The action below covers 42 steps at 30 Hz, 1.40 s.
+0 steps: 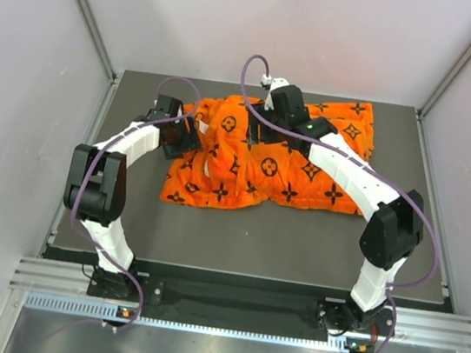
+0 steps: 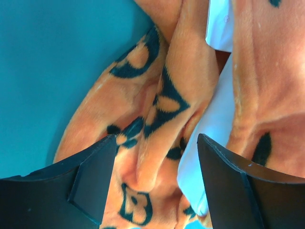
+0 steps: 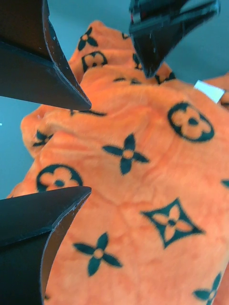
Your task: Remove the pillowcase from the pillow
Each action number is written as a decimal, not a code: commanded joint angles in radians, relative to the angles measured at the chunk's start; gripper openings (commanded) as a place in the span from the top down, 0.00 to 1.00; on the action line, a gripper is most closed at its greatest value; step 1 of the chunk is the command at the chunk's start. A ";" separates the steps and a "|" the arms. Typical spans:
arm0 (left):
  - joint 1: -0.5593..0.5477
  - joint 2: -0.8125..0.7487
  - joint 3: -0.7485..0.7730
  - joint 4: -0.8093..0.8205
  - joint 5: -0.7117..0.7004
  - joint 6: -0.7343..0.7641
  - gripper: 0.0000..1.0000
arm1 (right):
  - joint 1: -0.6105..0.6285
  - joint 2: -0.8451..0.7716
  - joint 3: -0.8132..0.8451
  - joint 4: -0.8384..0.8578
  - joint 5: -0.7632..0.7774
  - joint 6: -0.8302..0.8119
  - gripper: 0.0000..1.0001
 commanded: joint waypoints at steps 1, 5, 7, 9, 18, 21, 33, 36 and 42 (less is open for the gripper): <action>-0.006 0.034 0.020 0.087 0.022 -0.016 0.26 | 0.042 0.037 0.085 0.017 -0.019 0.002 0.35; -0.006 0.069 0.042 0.100 0.049 -0.021 0.26 | 0.074 0.104 0.136 0.005 -0.047 0.000 0.35; -0.008 0.081 0.043 0.107 0.065 -0.022 0.26 | 0.088 0.124 0.160 -0.003 -0.050 -0.004 0.34; -0.008 0.100 0.049 0.107 0.071 -0.019 0.26 | 0.108 0.147 0.174 -0.013 -0.048 -0.007 0.33; -0.009 0.127 0.056 0.116 0.106 -0.022 0.45 | 0.162 0.196 0.197 -0.024 -0.091 -0.007 0.30; -0.008 0.141 0.048 0.122 0.112 -0.012 0.55 | 0.174 0.213 0.209 -0.029 -0.096 -0.012 0.29; -0.005 0.078 0.069 0.044 0.121 0.031 1.00 | 0.186 0.333 0.317 -0.044 -0.110 -0.035 0.28; 0.000 0.031 0.071 0.018 0.120 0.042 1.00 | 0.192 0.353 0.315 -0.050 -0.099 -0.046 0.28; 0.043 -0.049 0.069 -0.039 0.126 0.048 1.00 | 0.192 0.385 0.288 -0.059 -0.064 -0.052 0.29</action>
